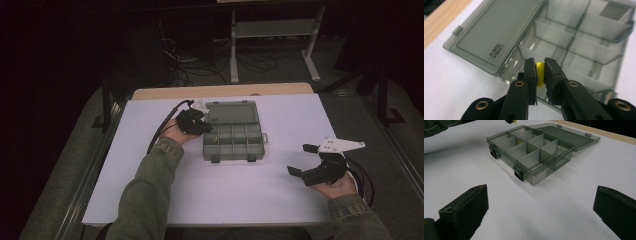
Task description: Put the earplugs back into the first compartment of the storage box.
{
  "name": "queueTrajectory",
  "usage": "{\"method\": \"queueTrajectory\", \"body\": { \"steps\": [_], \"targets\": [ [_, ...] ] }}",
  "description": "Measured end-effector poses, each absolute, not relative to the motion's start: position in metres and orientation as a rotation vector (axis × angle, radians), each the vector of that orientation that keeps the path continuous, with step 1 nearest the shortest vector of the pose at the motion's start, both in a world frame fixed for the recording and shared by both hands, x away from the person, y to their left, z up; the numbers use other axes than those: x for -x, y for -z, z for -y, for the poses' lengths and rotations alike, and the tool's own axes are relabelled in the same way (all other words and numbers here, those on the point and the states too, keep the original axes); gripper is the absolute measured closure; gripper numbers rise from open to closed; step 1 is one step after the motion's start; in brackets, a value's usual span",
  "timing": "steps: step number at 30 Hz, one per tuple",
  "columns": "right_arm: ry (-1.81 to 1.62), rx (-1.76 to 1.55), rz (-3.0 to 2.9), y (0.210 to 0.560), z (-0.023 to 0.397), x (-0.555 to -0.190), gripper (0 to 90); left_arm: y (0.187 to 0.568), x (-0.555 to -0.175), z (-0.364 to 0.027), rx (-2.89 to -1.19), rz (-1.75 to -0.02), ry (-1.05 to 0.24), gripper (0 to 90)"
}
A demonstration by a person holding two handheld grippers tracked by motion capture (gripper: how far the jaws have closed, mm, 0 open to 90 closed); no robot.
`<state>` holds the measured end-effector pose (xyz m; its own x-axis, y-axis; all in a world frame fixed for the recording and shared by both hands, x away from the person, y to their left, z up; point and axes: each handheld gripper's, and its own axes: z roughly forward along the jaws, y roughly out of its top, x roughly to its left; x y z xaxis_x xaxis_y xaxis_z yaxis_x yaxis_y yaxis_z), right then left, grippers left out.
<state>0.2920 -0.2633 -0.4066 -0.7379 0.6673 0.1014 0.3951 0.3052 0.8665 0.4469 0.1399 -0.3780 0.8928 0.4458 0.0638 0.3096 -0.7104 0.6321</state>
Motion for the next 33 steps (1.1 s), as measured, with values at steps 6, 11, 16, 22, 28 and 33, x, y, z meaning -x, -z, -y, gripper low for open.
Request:
{"method": "queueTrajectory", "body": {
  "steps": [6, 11, 16, 22, 28, 33],
  "targets": [
    [-1.405, -0.961, -2.301, 0.406, 0.263, -0.292, 0.0, 0.391, -0.458, -0.141, -2.410, -0.612, -0.245, 79.9],
    [-1.408, -0.965, -2.298, 0.407, 0.264, -0.292, 0.0, 0.391, -0.458, -0.140, -2.385, -0.604, -0.196, 66.4],
    [-1.405, -0.962, -2.300, 0.407, 0.263, -0.291, 0.0, 0.385, -0.456, -0.142, -2.334, -0.616, -0.159, 46.9],
    [-1.401, -0.971, -2.286, 0.406, 0.264, -0.291, 0.0, 0.374, -0.445, -0.151, -2.229, -0.628, -0.205, 21.6],
    [-1.385, -0.972, -2.291, 0.407, 0.263, -0.291, 0.0, 0.370, -0.437, -0.158, -2.214, -0.645, -0.207, 1.9],
    [-1.384, -0.974, -2.293, 0.407, 0.263, -0.291, 0.0, 0.370, -0.430, -0.166, -2.201, -0.632, -0.193, 0.0]
  ]
}}
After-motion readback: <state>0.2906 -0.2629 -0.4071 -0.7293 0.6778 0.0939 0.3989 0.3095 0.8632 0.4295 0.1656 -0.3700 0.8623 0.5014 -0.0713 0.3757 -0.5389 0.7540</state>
